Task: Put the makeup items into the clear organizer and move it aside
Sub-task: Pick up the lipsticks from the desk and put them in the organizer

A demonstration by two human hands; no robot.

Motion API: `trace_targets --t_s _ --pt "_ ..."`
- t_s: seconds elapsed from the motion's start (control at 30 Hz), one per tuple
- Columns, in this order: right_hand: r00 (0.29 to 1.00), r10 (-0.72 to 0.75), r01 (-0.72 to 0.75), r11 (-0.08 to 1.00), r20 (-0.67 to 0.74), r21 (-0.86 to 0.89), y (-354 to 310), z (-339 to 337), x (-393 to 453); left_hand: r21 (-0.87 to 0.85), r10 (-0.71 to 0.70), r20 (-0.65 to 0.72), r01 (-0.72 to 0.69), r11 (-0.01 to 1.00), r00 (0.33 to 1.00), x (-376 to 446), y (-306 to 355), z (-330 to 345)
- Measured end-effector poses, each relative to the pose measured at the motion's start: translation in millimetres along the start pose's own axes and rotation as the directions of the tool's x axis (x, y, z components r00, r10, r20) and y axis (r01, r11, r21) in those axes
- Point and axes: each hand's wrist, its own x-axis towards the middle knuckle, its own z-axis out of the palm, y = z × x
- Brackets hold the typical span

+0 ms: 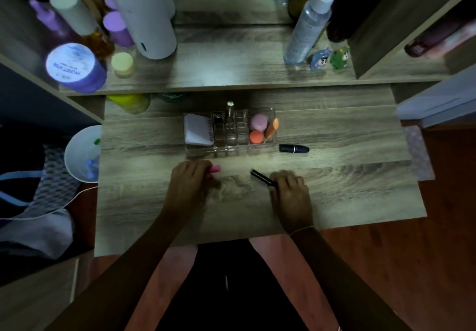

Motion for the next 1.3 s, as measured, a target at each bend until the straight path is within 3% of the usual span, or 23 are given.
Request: trace_targets --t_s 0.1,0.2,0.33,0.43,0.57,0.93,1.3 --pt "0.999 0.048 -0.044 0.974 -0.011 0.223 -20 -2 5 -0.292 -0.177 -0.104 0.14 0.946 0.979 6 14 -8" --pt "0.987 0.152 -0.11 0.866 -0.046 0.489 -44 -14 21 -0.298 -0.133 -0.277 0.047 0.953 0.952 20 29 -22" --pt "0.978 0.18 -0.07 0.766 -0.109 0.639 -76 -30 52 -0.355 -0.133 -0.367 -0.006 0.935 0.921 49 40 -39" --pt "0.974 0.18 -0.045 0.744 -0.135 0.666 -91 -33 78 -0.367 -0.144 -0.385 -0.008 0.93 0.912 67 38 -41" --pt "0.961 0.261 -0.118 0.68 -0.088 0.724 -98 -28 103 -0.376 -0.223 -0.315 0.095 0.922 0.923 80 33 -33" --pt "0.955 0.28 -0.155 0.759 -0.102 0.632 -99 -6 112 -0.331 -0.256 -0.197 0.182 0.926 0.946 87 21 -24" --pt "0.954 0.289 -0.175 0.749 -0.077 0.639 -100 -9 117 -0.3 -0.252 -0.22 0.18 0.937 0.943 89 22 -28"
